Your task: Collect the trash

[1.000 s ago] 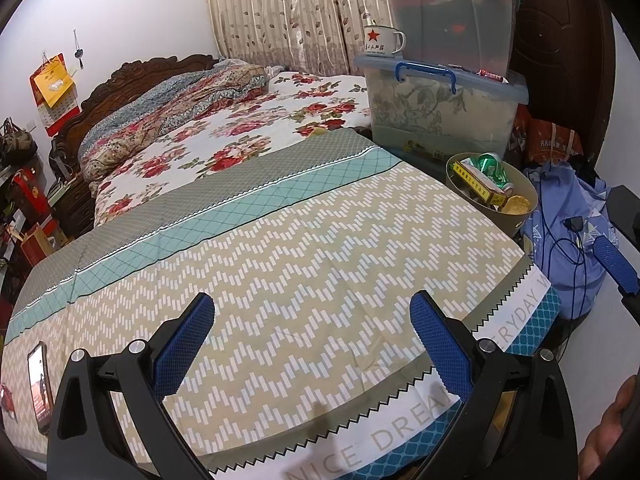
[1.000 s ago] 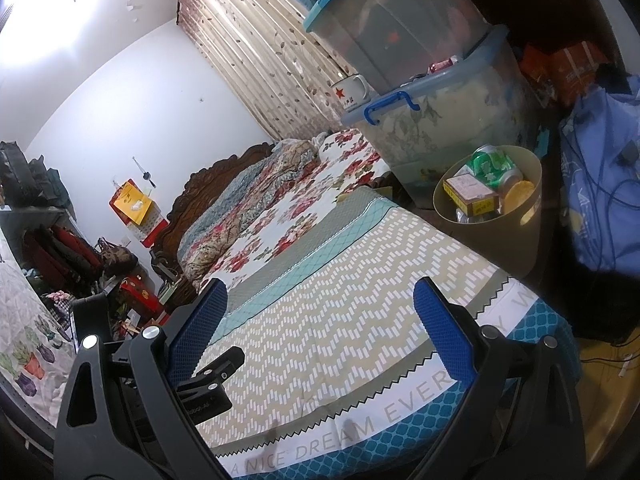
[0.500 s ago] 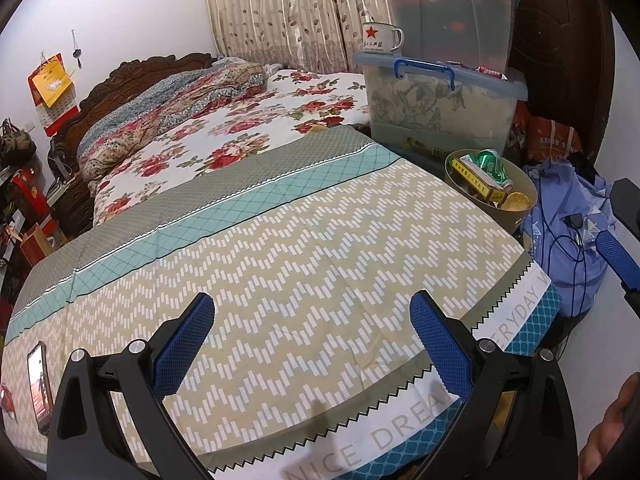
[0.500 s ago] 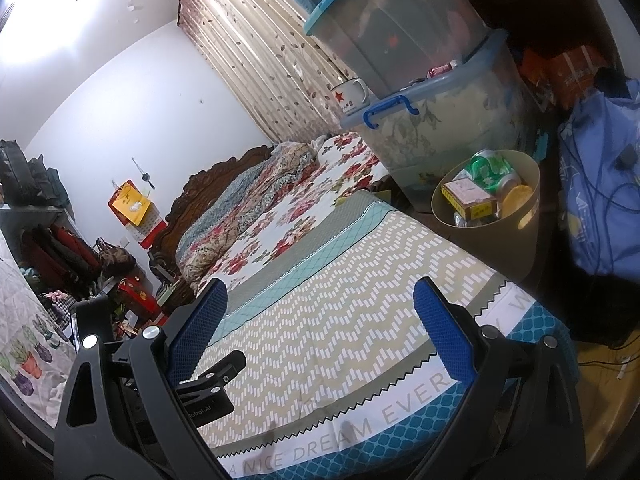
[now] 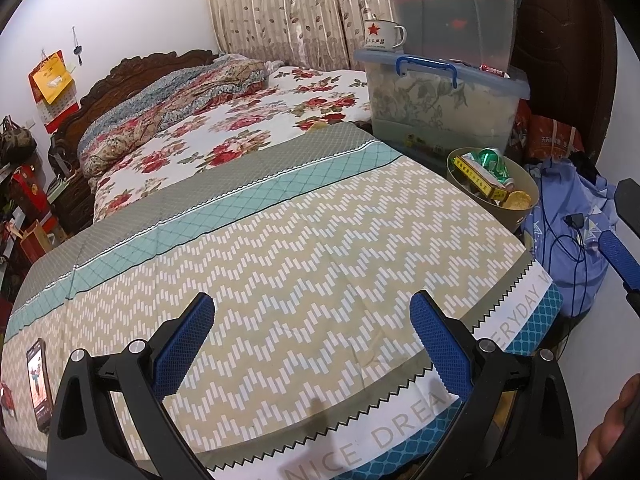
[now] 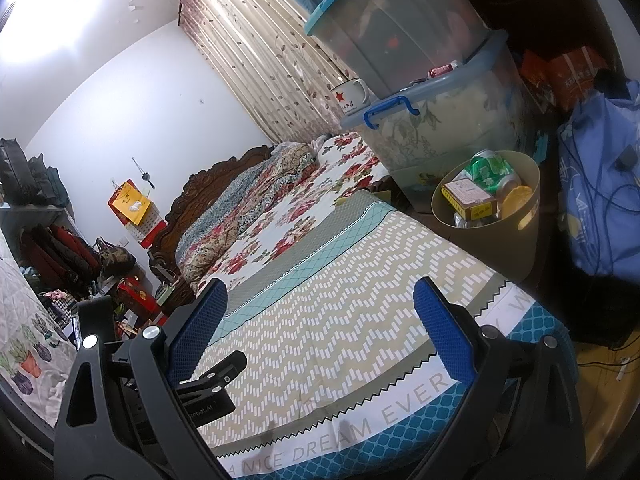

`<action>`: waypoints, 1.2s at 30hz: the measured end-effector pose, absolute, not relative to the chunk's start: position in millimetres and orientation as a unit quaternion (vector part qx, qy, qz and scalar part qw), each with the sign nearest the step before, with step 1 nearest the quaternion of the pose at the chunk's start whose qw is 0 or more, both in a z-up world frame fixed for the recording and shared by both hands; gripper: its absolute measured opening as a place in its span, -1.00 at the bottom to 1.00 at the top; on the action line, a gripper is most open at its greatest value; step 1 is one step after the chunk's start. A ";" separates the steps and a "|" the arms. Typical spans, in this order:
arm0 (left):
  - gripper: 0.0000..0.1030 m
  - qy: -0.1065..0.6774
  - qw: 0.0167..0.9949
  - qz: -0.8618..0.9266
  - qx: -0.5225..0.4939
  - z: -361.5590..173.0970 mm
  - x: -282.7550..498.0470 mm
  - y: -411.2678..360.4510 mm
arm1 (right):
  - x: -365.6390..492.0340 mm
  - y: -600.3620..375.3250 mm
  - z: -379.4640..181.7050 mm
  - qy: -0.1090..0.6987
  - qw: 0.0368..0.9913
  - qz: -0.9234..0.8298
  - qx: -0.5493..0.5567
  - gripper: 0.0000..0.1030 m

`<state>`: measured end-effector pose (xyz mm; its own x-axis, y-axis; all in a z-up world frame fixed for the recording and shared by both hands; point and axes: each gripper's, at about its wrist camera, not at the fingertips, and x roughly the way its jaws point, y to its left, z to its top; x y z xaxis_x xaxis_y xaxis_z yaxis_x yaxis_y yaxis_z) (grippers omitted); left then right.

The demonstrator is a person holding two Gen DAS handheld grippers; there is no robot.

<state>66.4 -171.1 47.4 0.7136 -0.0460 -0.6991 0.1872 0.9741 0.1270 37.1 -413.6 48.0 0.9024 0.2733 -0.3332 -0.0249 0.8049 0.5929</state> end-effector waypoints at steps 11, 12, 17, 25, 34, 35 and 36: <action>0.83 0.376 0.920 -0.060 0.094 48.2 69.8 -169.4 | 36.8 -413.0 47.9 0.205 0.928 0.081 0.301 0.81; 0.83 0.376 0.920 -0.060 0.094 48.2 69.7 -169.1 | 36.8 -413.0 47.9 0.205 0.928 0.081 0.301 0.81; 0.83 0.376 0.920 -0.061 0.095 48.3 69.8 -168.9 | 37.0 -413.8 47.8 0.206 0.927 0.080 0.302 0.82; 0.83 0.376 0.920 -0.061 0.096 48.5 70.2 -169.2 | 37.0 -412.7 47.8 0.205 0.928 0.080 0.301 0.82; 0.83 0.367 0.923 -0.061 0.098 51.4 69.7 -169.8 | 37.0 -413.1 47.6 0.204 0.928 0.080 0.300 0.81; 0.83 0.365 0.924 -0.060 0.098 52.3 69.3 -170.0 | 36.8 -412.8 48.4 0.204 0.929 0.079 0.300 0.82; 0.83 0.361 0.925 -0.059 0.098 53.7 68.7 -169.8 | 36.8 -413.9 49.1 0.203 0.929 0.079 0.299 0.81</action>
